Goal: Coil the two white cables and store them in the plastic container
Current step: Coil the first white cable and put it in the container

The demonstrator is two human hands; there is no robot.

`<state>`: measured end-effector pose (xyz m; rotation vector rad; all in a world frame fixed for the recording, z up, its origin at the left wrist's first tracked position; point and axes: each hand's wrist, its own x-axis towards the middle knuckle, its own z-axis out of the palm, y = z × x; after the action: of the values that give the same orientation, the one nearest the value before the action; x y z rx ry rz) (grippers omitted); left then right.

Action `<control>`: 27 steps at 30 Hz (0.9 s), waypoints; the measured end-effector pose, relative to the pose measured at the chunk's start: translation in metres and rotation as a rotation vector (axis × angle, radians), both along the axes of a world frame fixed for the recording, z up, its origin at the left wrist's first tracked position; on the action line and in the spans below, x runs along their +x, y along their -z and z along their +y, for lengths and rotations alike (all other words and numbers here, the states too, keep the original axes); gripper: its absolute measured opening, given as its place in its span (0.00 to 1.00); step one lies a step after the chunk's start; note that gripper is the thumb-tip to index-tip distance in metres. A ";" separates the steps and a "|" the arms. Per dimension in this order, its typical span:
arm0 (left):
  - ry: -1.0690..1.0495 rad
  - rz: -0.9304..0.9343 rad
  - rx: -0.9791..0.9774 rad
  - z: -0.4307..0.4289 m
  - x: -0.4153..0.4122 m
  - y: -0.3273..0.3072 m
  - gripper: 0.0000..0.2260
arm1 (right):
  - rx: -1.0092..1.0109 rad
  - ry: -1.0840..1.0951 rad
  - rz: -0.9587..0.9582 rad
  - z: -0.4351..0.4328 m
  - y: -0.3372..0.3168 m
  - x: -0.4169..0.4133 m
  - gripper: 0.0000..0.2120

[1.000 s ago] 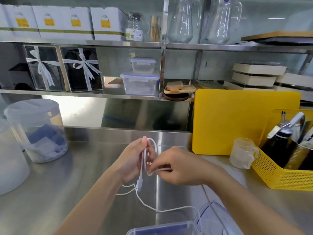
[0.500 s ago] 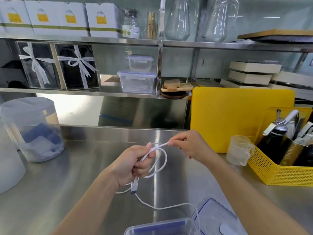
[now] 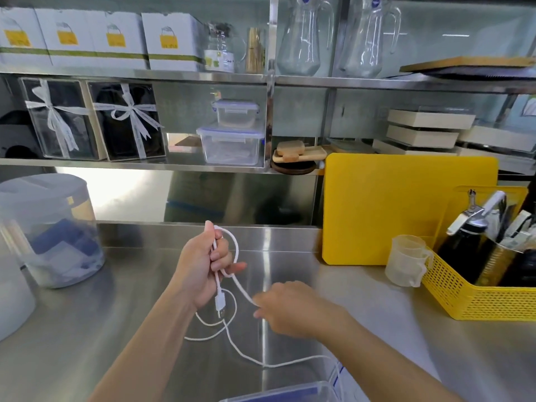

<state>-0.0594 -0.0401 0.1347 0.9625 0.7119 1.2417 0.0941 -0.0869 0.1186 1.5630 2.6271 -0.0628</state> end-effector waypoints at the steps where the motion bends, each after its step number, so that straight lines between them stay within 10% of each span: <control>1: -0.029 0.118 0.024 -0.001 0.003 0.002 0.19 | 0.009 -0.052 -0.012 -0.005 -0.006 -0.006 0.13; 11: 0.255 0.770 0.135 -0.018 0.017 0.021 0.18 | 0.240 0.005 0.334 -0.003 -0.034 -0.004 0.15; 18: 0.511 0.387 -0.090 -0.013 0.001 0.014 0.18 | -0.189 0.082 0.806 0.011 -0.029 0.018 0.12; 27: 0.138 0.148 0.002 -0.011 0.012 0.014 0.12 | -0.265 0.246 1.239 0.007 -0.013 0.008 0.14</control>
<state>-0.0474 -0.0515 0.1205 1.0947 0.7464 1.0587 0.1024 -0.0804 0.1311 2.1198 2.8122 -1.8280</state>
